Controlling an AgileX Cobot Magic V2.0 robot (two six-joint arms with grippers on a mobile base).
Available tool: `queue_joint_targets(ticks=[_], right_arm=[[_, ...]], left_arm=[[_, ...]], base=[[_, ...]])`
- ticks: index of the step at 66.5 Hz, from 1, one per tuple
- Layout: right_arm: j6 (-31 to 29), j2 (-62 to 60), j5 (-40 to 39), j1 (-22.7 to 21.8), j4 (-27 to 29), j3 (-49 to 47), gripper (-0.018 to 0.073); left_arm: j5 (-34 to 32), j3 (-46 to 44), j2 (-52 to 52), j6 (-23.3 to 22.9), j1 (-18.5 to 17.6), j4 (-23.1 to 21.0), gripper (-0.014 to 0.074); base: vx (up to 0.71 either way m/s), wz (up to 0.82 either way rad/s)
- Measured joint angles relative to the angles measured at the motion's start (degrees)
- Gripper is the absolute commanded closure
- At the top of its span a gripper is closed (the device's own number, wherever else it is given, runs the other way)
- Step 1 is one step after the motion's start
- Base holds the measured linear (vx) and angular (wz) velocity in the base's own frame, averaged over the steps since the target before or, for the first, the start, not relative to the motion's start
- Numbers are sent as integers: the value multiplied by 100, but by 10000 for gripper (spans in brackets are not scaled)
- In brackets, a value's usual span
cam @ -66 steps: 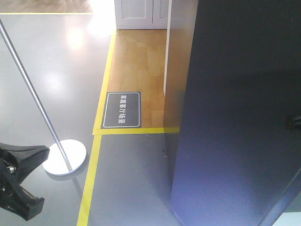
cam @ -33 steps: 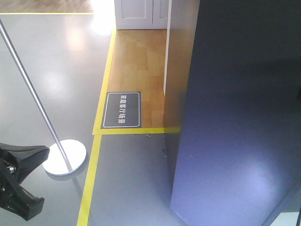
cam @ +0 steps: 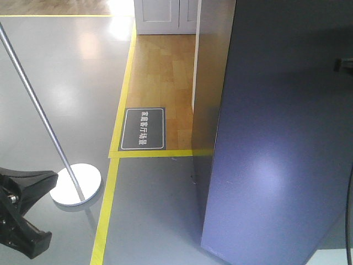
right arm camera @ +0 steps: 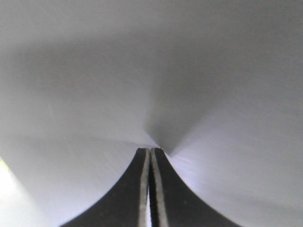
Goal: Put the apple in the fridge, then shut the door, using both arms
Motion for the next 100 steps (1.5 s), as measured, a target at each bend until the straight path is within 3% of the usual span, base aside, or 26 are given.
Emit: queue_joint_targets(ticks=[17,30,65,79,100], right_arm=[[0,995,-534,0,-23,-936,563],[5,1441,-391,0,-23,-1463,563],[5,2029,-1204,-21,-27,-1627,563],[5,1918,-670,-21,-27,-1627,563],[-229,1149,1674,-21,22,-1627,563]], left_arm=[[0,0,0,0,0,0,603],[0,0,0,0,0,0,603],[0,0,0,0,0,0,603],[0,0,0,0,0,0,603],[0,0,0,0,0,0,603]], base=[[0,0],[0,0],[0,0],[0,0],[0,0]])
